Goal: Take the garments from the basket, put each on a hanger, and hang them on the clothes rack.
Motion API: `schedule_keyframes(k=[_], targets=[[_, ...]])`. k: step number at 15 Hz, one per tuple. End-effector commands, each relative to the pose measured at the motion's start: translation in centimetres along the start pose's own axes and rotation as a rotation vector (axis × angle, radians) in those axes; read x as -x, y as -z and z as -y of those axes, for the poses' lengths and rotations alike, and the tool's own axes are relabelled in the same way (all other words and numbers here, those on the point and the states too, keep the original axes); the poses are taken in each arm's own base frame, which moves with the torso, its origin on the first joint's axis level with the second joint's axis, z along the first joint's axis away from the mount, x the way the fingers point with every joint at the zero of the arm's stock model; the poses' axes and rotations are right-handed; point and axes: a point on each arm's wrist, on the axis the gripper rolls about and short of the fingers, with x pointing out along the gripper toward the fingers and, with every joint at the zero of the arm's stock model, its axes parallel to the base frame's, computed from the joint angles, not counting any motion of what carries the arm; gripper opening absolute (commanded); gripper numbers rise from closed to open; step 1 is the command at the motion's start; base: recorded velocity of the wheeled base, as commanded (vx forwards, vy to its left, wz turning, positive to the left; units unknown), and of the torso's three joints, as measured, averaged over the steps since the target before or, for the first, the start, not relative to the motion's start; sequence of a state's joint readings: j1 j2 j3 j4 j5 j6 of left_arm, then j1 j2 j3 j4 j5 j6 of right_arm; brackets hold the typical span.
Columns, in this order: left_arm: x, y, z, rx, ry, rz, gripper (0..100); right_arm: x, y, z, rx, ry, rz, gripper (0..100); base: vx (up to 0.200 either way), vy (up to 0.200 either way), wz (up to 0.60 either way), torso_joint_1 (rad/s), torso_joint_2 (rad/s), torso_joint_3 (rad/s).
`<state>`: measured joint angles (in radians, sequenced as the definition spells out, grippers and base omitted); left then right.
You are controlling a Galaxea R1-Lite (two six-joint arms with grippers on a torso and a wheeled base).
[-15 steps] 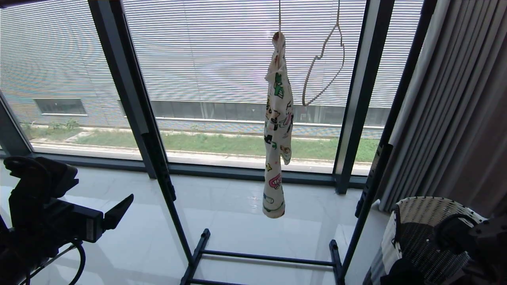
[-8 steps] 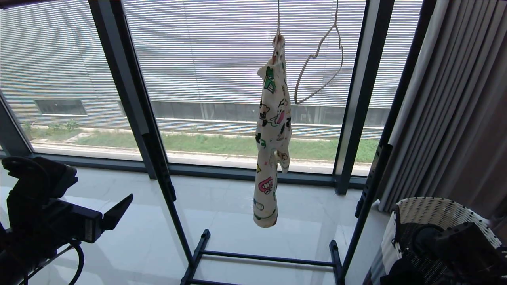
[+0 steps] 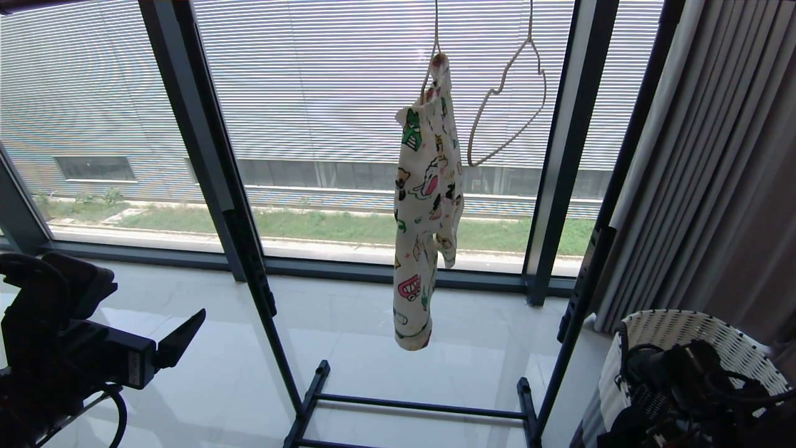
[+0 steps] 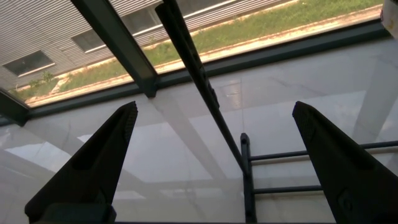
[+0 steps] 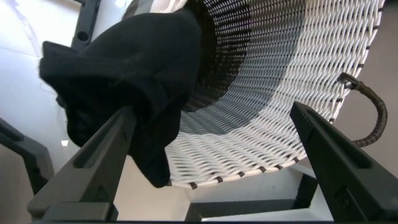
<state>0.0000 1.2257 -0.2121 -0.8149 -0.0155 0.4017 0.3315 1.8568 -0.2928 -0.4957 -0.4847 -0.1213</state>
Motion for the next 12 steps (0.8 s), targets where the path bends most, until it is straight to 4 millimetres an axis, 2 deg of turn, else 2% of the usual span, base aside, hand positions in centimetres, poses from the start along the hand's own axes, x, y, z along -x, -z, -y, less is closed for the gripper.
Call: schedule_keyframes(k=[1, 9, 12], targets=[[0.1, 0.0, 0.0, 0.0, -0.002, 0.004, 100, -2.4, 0.3, -0.3, 0.012, 0.012, -0.057, 100, 0.0, 0.0, 0.0, 0.0, 0.0, 0.0], [0.2, 0.1, 0.0, -0.002, -0.003, 0.002, 100, -4.4, -0.4, -1.1, -0.019, -0.003, 0.01, 100, 0.0, 0.0, 0.0, 0.0, 0.0, 0.0], [0.4, 0.1, 0.0, -0.002, -0.004, 0.004, 100, -4.6, -0.3, -1.2, -0.014, -0.005, 0.009, 100, 0.0, 0.0, 0.0, 0.0, 0.0, 0.0]])
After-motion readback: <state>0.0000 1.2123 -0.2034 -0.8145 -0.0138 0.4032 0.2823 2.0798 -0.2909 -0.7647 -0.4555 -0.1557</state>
